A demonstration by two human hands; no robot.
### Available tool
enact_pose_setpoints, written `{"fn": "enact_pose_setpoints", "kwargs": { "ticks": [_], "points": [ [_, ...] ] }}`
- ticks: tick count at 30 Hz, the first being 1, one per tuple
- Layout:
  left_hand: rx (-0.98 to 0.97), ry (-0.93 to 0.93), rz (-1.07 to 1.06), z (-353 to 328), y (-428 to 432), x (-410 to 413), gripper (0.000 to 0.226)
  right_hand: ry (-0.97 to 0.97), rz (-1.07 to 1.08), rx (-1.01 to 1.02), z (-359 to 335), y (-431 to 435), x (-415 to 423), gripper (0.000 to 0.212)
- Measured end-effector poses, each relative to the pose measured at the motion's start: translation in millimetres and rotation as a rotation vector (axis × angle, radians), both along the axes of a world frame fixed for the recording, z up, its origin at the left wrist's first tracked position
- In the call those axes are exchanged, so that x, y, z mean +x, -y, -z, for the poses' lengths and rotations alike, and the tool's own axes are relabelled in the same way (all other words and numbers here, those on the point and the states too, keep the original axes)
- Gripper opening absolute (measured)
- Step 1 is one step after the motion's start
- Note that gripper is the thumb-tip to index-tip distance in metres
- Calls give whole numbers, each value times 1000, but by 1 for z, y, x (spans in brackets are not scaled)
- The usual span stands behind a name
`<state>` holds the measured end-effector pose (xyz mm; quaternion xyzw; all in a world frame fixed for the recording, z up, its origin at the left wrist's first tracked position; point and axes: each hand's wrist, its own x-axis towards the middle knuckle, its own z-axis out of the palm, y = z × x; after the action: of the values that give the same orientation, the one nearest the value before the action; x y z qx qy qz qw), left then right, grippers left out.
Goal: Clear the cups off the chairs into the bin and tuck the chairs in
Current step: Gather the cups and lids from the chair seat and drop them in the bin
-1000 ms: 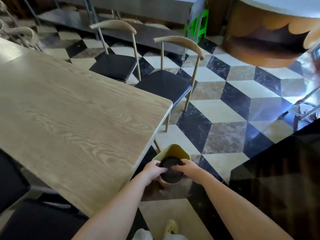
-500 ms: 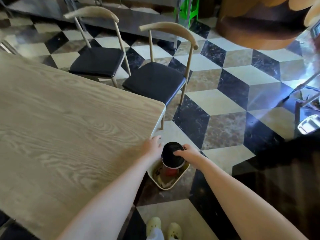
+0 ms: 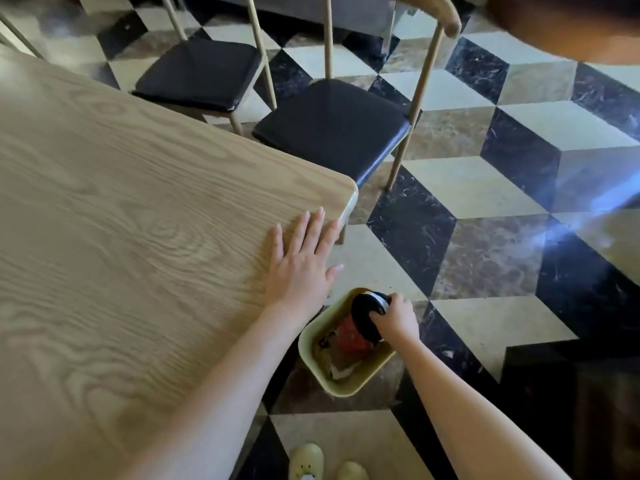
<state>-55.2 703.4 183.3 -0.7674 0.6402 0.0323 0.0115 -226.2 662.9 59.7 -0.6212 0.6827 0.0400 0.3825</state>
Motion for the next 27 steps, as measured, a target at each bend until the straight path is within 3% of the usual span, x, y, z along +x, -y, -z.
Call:
{"fn": "enact_pose_setpoints", "kwargs": {
  "ticks": [6,16,27],
  "points": [
    [-65,1,8,4,-2,0,72,-58,-115,-30,58,-12,10,51],
    [-113,11,20,5,-5,3,73,-9,-33,-10,111,-21,19,48],
    [-101,40,13,3,-6,2,73,-109,-314,85,129,-41,-1,72]
  ]
}}
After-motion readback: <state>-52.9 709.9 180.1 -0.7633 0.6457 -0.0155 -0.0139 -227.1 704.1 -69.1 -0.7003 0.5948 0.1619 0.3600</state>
